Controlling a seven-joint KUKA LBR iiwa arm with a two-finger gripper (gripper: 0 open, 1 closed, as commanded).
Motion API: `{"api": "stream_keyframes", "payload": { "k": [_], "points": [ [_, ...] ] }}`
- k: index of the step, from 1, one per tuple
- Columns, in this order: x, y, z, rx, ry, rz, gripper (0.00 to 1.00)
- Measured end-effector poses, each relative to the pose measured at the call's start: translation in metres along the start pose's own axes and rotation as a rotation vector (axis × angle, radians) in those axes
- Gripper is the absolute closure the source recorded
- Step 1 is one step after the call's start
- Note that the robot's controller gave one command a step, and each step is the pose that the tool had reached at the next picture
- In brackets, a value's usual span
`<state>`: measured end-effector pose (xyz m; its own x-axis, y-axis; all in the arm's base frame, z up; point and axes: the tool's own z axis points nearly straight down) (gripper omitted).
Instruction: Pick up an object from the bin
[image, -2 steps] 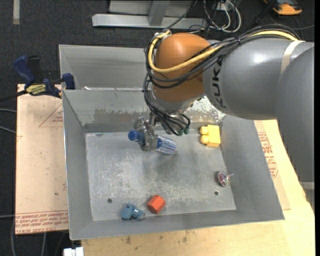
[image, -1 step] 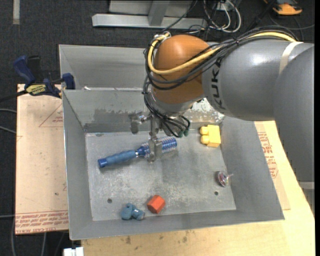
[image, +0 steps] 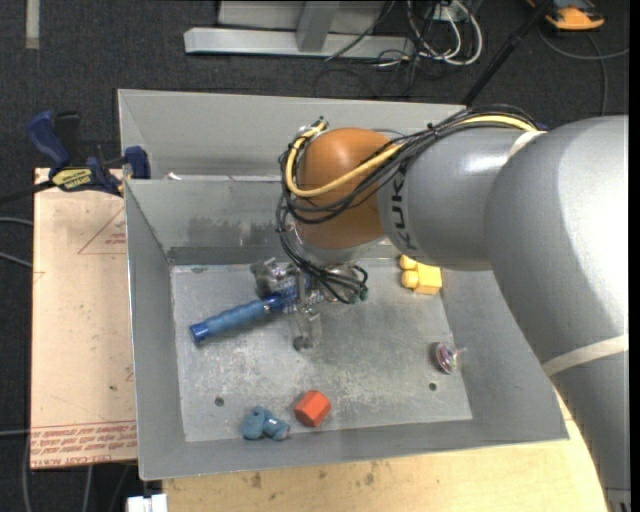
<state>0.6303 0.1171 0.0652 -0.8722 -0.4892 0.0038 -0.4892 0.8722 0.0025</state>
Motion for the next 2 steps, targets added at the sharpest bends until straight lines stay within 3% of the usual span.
{"api": "stream_keyframes", "payload": {
  "k": [1, 2],
  "points": [
    [-0.002, 0.000, -0.005, 0.001, -0.007, 0.000, 1.00],
    [0.040, 0.036, -0.159, 0.003, -0.012, 0.053, 1.00]
  ]
}}
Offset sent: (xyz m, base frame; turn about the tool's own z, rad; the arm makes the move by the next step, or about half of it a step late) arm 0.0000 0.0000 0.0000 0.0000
